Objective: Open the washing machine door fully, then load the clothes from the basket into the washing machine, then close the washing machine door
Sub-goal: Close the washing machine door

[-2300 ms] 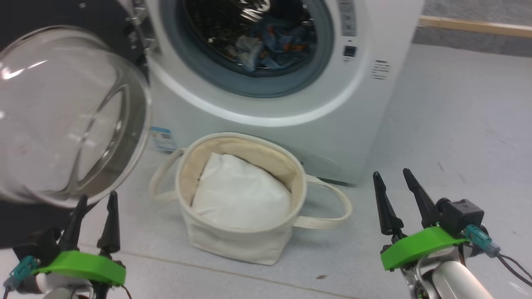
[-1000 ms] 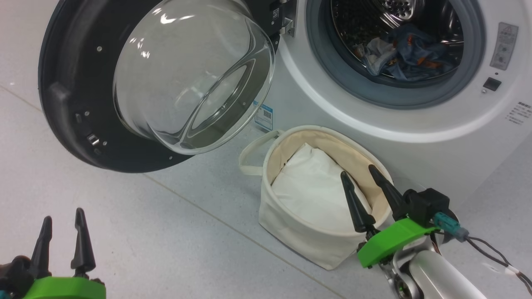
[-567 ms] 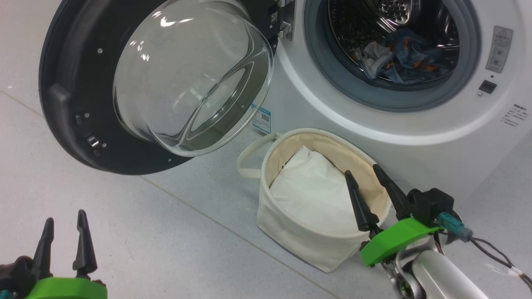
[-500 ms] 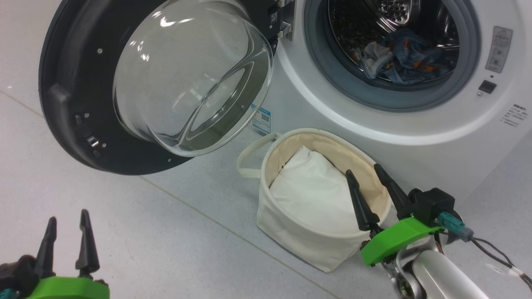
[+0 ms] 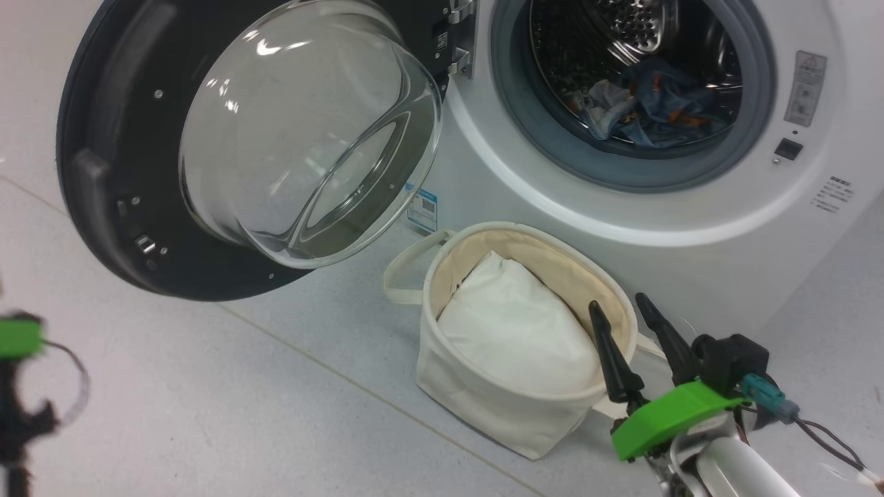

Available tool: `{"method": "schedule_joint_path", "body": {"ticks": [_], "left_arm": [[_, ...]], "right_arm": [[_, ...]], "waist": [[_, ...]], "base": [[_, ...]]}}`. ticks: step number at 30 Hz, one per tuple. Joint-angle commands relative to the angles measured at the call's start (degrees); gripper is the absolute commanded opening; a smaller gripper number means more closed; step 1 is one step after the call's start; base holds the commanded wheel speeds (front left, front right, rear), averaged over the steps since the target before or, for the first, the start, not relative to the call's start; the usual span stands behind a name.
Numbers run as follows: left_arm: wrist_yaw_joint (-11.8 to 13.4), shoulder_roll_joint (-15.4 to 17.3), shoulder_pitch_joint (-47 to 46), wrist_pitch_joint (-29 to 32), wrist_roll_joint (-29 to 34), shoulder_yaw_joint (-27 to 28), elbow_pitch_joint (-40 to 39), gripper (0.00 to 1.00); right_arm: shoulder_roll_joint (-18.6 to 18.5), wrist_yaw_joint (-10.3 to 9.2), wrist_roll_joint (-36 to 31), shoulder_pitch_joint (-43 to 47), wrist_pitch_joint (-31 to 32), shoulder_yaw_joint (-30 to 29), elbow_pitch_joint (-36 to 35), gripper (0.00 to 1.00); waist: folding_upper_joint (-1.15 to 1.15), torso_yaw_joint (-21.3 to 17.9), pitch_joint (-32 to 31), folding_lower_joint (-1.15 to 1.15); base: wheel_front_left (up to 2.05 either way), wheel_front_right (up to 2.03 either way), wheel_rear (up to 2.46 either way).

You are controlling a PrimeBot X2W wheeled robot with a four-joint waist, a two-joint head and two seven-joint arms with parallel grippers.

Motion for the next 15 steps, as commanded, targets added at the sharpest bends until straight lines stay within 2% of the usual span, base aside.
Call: {"method": "schedule_joint_path", "body": {"ticks": [1,8,11,15], "left_arm": [[0.0,3.8,-5.1,1.8,-1.6,3.4,-0.1,0.0],[4.1,7.8,-18.3,10.8,-13.9,11.2,17.9,0.0],[4.9,9.7,-22.5,13.9,-18.9,14.8,25.3,0.0],[4.9,11.7,-26.3,18.8,-23.6,17.1,33.4,0.0]], "right_arm": [[-0.1,0.42,-0.9,-0.3,-0.7,-0.1,-2.2,1.0],[-1.5,0.42,-2.6,1.5,-0.7,-2.7,-3.7,1.0],[-2.3,0.42,-3.2,1.3,-0.7,-2.9,-4.1,1.0],[-3.3,0.42,-3.8,0.3,-0.7,-3.1,-4.5,1.0]], "waist": [[0.0,-0.4,-0.2,0.0],[0.0,-2.7,1.4,0.0],[0.0,-4.6,3.2,0.0],[0.0,-6.8,5.9,0.0]], "base": [[0.0,0.0,0.0],[0.0,0.0,0.0],[0.0,0.0,0.0],[0.0,0.0,0.0]]}}
